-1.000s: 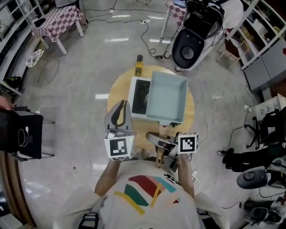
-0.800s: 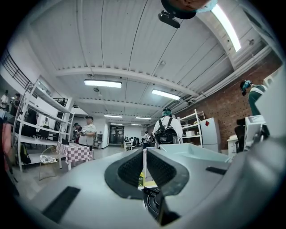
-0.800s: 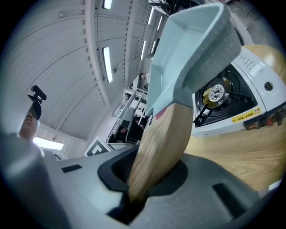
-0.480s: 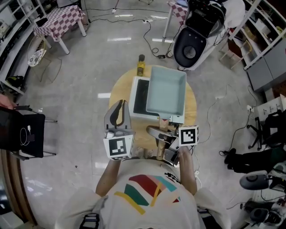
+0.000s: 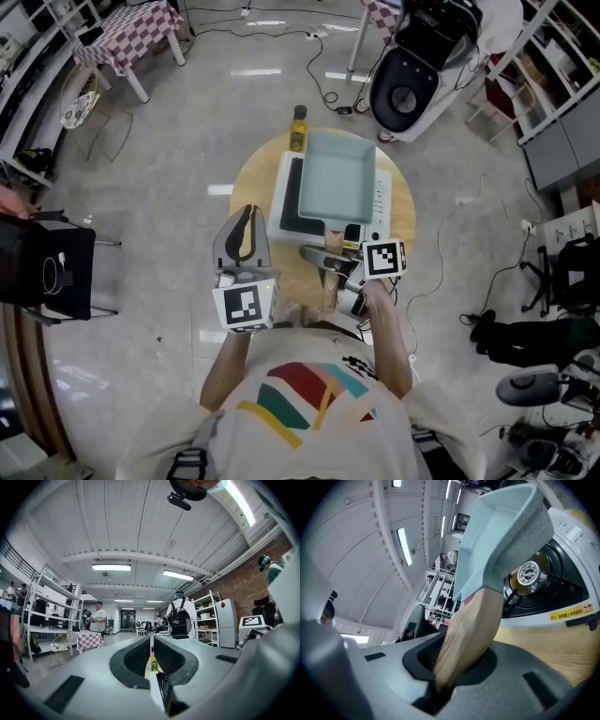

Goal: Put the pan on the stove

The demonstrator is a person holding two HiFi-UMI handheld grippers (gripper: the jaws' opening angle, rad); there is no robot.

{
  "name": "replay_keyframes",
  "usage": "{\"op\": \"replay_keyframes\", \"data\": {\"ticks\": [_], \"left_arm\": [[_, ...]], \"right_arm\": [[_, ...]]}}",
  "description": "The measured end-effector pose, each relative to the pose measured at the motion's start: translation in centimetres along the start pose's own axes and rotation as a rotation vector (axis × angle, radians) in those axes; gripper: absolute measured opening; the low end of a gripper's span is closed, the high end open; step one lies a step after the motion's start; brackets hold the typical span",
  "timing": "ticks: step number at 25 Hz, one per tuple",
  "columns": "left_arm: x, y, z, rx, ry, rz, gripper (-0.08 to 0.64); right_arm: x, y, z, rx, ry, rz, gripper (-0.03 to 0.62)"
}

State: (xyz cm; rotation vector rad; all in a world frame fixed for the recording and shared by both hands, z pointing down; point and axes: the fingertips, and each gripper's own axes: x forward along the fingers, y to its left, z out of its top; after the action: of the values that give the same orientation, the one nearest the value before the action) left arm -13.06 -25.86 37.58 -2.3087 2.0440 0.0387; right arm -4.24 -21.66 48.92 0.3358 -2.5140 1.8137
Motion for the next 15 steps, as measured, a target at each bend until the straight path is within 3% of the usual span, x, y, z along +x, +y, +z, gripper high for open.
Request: {"op": "replay_keyframes", "data": {"ticks": [7,11,15], "left_arm": [[-0.2,1.6,-0.6,0.006,0.0,0.053,0.021],[-0.3,1.8,-0.5,0.013,0.018,0.073,0.021],[-0.3,1.7,-0.6,0.006,0.024,0.07,0.021]], "right_arm": [[0.9,-1.3,-0.4,0.079,0.021,0.013,0.048],[0.7,-2.8,-0.8,0.122,0.035,-0.037,0.051],[1.2,-3.2,-0.8,0.135,0.035,0.007,0.052]]}}
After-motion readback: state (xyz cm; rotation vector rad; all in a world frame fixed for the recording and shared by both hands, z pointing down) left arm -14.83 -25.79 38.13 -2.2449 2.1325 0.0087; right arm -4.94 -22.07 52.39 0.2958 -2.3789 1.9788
